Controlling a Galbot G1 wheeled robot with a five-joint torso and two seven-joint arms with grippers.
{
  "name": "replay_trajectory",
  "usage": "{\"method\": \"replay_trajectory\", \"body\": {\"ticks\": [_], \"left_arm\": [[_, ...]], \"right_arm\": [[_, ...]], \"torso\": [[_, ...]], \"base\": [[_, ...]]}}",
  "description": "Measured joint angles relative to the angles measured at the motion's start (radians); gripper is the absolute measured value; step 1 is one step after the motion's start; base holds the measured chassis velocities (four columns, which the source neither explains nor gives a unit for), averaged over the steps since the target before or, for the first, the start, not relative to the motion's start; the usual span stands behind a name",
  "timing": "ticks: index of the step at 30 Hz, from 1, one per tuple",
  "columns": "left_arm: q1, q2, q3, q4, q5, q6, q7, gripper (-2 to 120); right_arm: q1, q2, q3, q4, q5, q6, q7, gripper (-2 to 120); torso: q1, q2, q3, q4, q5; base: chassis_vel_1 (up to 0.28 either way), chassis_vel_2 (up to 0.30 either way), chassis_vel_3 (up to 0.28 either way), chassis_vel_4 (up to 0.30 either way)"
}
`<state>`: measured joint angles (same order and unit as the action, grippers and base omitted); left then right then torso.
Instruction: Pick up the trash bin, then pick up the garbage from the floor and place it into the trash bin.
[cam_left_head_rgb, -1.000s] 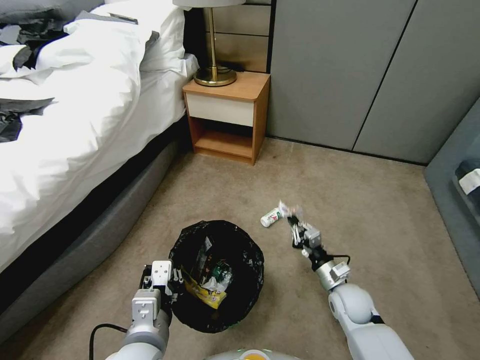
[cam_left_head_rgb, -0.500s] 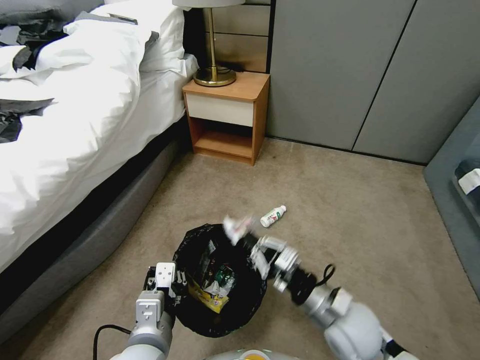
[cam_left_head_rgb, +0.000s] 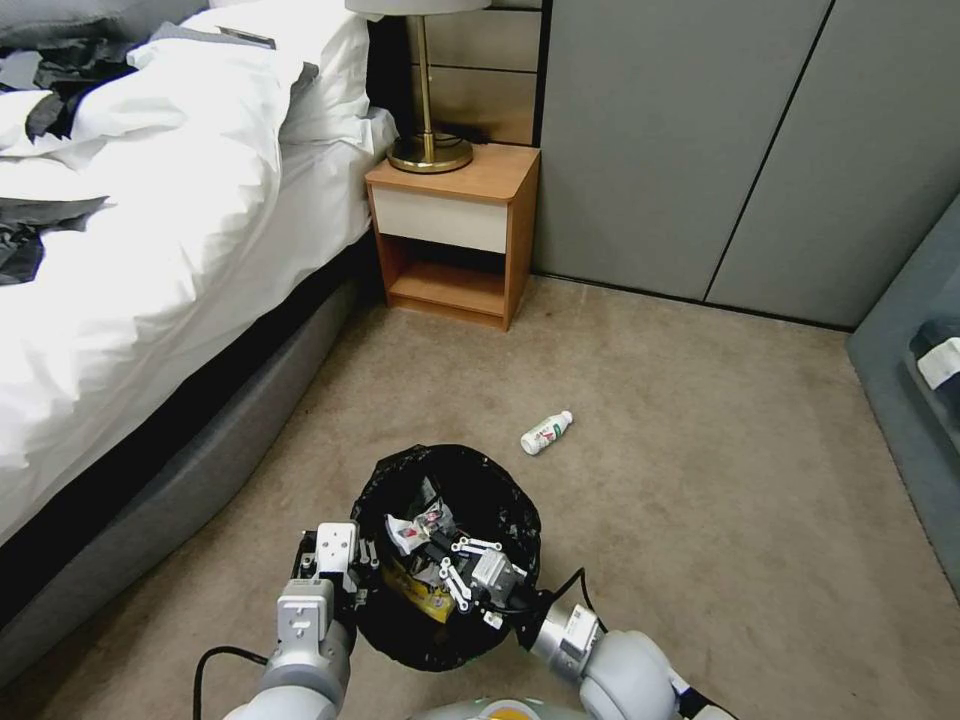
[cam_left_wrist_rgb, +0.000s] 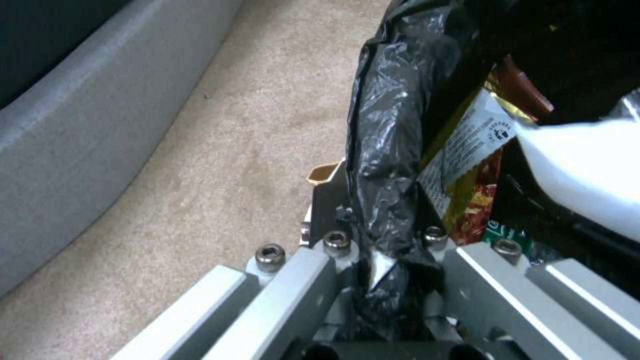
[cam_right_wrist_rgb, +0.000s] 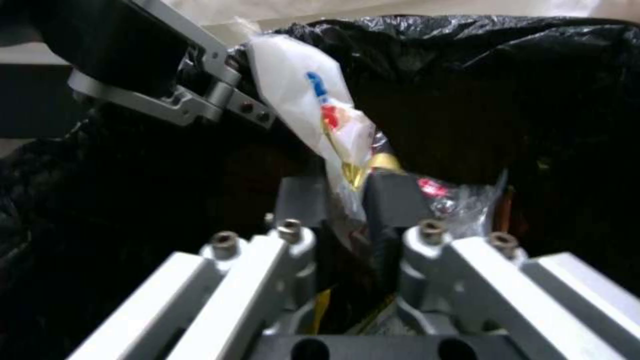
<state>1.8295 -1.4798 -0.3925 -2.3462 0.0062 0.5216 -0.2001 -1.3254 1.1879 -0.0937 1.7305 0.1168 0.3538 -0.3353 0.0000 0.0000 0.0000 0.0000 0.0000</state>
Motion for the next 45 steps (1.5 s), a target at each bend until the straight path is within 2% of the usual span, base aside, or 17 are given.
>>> {"method": "replay_trajectory", "body": {"ticks": [2, 3, 6, 10, 12, 13, 16, 17, 22, 27, 33, 35, 36, 39, 41, 42, 45], "left_arm": [[0.0, 0.0, 0.0, -0.001, 0.0, 0.0, 0.0, 1], [0.0, 0.0, 0.0, -0.001, 0.0, 0.0, 0.0, 1], [0.001, 0.0, 0.0, -0.001, 0.0, 0.0, 0.0, 1], [0.001, 0.001, 0.0, -0.003, 0.0, 0.0, 0.001, 1], [0.001, 0.001, 0.0, -0.006, 0.0, 0.001, 0.001, 1], [0.001, 0.001, 0.0, -0.006, 0.0, 0.001, 0.001, 1], [0.003, 0.0, 0.002, -0.008, 0.0, 0.001, 0.001, 1], [0.003, 0.0, 0.002, -0.008, 0.0, 0.001, 0.001, 1], [0.006, 0.0, 0.003, -0.013, 0.003, 0.001, 0.001, 1], [0.006, 0.0, 0.004, -0.015, 0.003, 0.001, 0.001, 1], [0.003, 0.002, -0.004, -0.015, 0.003, 0.001, 0.002, 1], [0.0, 0.006, -0.012, -0.015, -0.002, 0.0, 0.002, 1], [0.0, 0.006, -0.012, -0.015, -0.002, 0.0, 0.002, 1], [-0.004, 0.016, -0.027, -0.015, -0.012, 0.0, 0.002, 1], [-0.004, 0.019, -0.031, -0.016, -0.015, 0.0, 0.003, 1], [-0.004, 0.025, -0.039, -0.019, -0.022, 0.0, 0.003, 1], [-0.005, 0.029, -0.048, -0.022, -0.029, 0.0, 0.003, 1]], "right_arm": [[0.0, 0.003, 0.003, -0.002, -0.002, 0.0, -0.001, 26], [0.0, 0.003, 0.003, -0.002, -0.002, 0.0, -0.001, 26], [-0.004, 0.001, 0.013, 0.006, -0.003, -0.004, -0.003, 43], [-0.009, -0.002, 0.02, 0.013, -0.006, -0.005, -0.003, 51], [-0.018, -0.008, 0.03, 0.022, -0.011, -0.005, -0.003, 63], [-0.018, -0.008, 0.03, 0.022, -0.011, -0.005, -0.003, 63], [-0.04, -0.037, 0.049, 0.048, -0.017, -0.004, -0.005, 80], [-0.04, -0.037, 0.049, 0.048, -0.017, -0.004, -0.005, 80], [-0.078, -0.089, 0.095, 0.104, -0.018, 0.0, -0.013, 97], [-0.102, -0.125, 0.132, 0.144, -0.019, 0.006, -0.015, 100], [-0.175, -0.146, 0.232, 0.322, -0.022, 0.021, 0.062, 100], [-0.229, -0.118, 0.285, 0.413, -0.038, 0.02, 0.132, 100], [-0.229, -0.118, 0.285, 0.413, -0.038, 0.02, 0.132, 100], [-0.335, -0.001, 0.367, 0.506, -0.084, 0.031, 0.233, 100], [-0.354, 0.022, 0.377, 0.516, -0.093, 0.036, 0.253, 100], [-0.415, 0.08, 0.394, 0.534, -0.122, 0.055, 0.313, 100], [-0.463, 0.117, 0.401, 0.533, -0.141, 0.084, 0.357, 100]], "torso": [[0.0, 0.0, 0.0, 0.0, -0.0002], [0.0, 0.0, 0.0, 0.0, -0.0002], [0.0, 0.0, 0.0, 0.0, -0.0001], [0.0, 0.0, 0.0, 0.0, 0.0], [0.0, 0.0, 0.0, 0.0, 0.0], [0.0, 0.0, 0.0, 0.0, 0.0], [0.0, 0.0, 0.0, 0.0, 0.0001], [0.0, 0.0, 0.0, 0.0, 0.0001], [0.0, 0.0, 0.0, 0.0, 0.0001], [0.0, 0.0, 0.0, 0.0, 0.0001], [0.0, 0.0, 0.0, 0.0, -0.0001], [0.0, 0.0, 0.0, 0.0001, 0.0], [0.0, 0.0, 0.0, 0.0001, 0.0], [0.0, 0.0, 0.0, -0.0003, 0.0003], [0.0, 0.0, 0.0, -0.0001, 0.0003], [0.0, 0.0, 0.0, -0.0002, -0.0003], [0.0, 0.0, 0.0, -0.0001, -0.0001]], "base": [[0.0, 0.0, 0.0, 0.0], [0.0, 0.0, 0.0, 0.0], [0.0, 0.0, 0.0, 0.0], [0.0, 0.0, 0.0, 0.0], [0.0, 0.0, 0.0, 0.0], [0.0, 0.0, 0.0, 0.0], [0.0, 0.0, 0.0, 0.0], [0.0, 0.0, 0.0, 0.0], [0.0, 0.0, 0.0, 0.0], [0.0, 0.0, 0.0, 0.0], [0.0, 0.0, 0.0, 0.0], [0.0, 0.0, 0.0, 0.0], [0.0, 0.0, 0.0, 0.0], [0.0, 0.0, 0.0, 0.0], [0.0, 0.0, 0.0, 0.0], [0.0, 0.0, 0.0, 0.0], [0.0, 0.0, 0.0, 0.0]]}}
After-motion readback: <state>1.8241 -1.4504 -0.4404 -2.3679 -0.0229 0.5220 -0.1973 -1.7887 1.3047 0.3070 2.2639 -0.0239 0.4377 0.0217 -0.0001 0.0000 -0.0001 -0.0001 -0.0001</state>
